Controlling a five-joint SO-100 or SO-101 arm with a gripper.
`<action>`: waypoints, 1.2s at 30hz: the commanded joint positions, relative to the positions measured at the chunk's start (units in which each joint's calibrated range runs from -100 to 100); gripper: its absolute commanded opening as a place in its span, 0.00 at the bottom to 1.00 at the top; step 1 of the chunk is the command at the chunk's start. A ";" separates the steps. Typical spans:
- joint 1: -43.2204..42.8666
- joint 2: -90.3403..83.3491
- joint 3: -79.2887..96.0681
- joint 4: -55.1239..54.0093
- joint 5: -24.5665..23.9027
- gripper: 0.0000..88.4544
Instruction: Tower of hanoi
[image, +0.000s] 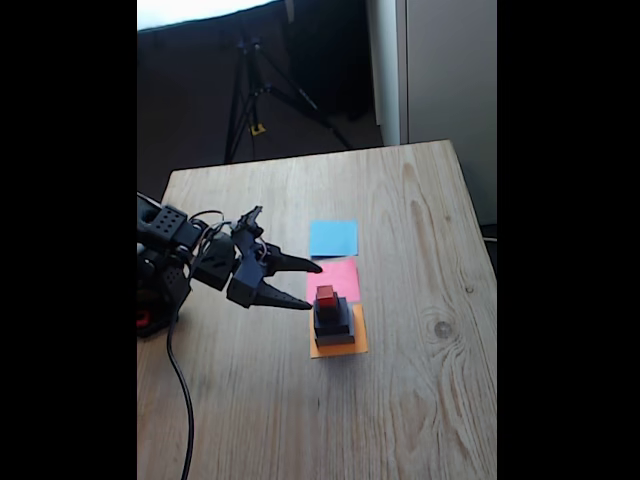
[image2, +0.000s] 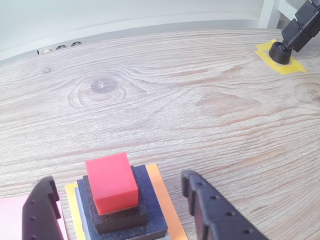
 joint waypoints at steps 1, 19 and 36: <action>-0.08 2.21 -0.50 -5.19 0.87 0.32; -2.08 16.06 1.04 -23.15 0.87 0.31; -3.92 19.24 3.59 -28.82 0.87 0.28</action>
